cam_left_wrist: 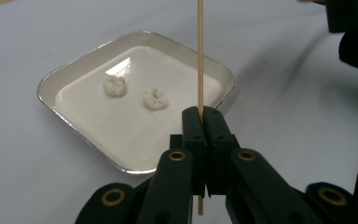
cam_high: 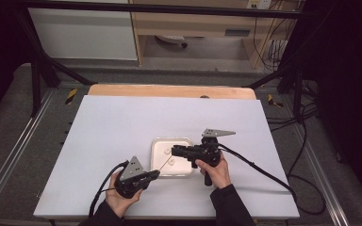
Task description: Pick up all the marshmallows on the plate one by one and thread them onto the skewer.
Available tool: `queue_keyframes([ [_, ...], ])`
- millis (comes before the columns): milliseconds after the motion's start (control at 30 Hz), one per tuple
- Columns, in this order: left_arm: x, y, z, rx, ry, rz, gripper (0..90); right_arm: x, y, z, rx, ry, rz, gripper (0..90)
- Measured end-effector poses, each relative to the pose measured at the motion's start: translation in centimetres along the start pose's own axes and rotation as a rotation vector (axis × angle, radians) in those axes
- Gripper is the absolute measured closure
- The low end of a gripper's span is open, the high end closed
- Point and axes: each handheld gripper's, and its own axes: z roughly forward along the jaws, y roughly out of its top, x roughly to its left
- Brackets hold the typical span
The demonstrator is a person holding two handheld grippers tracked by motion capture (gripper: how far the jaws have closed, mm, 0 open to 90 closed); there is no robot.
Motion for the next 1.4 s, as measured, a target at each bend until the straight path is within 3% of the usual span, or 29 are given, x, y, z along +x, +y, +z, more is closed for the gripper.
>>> queue_keyframes([
  [167, -0.1, 0.0, 0.3, 0.019, 0.012, -0.004, 89.0, 0.0, -0.9, 0.7, 0.013, 0.003, 0.0, 75.9],
  [567, -0.6, 0.5, 1.3, 0.008, 0.01, -0.05, 89.0, 0.4, -2.2, 1.4, 0.051, -0.004, 0.0, 74.7],
  [933, -0.8, 0.7, 1.9, 0.013, 0.013, -0.06, 89.0, 0.6, -3.0, 1.8, 0.084, -0.02, -0.015, 71.6],
  [1133, -0.6, 0.6, 1.6, 0.011, 0.014, -0.06, 88.9, 0.9, -2.3, 0.8, 0.065, -0.061, -0.075, 52.8],
  [1333, 0.2, 0.3, 0.7, 0.011, 0.028, -0.066, 88.9, 0.8, -1.8, -0.8, 0.051, -0.149, -0.14, 26.3],
  [1400, 0.5, 0.2, 0.4, 0.016, 0.032, -0.065, 88.9, 0.6, -1.7, -1.2, 0.062, -0.181, -0.159, 21.7],
])
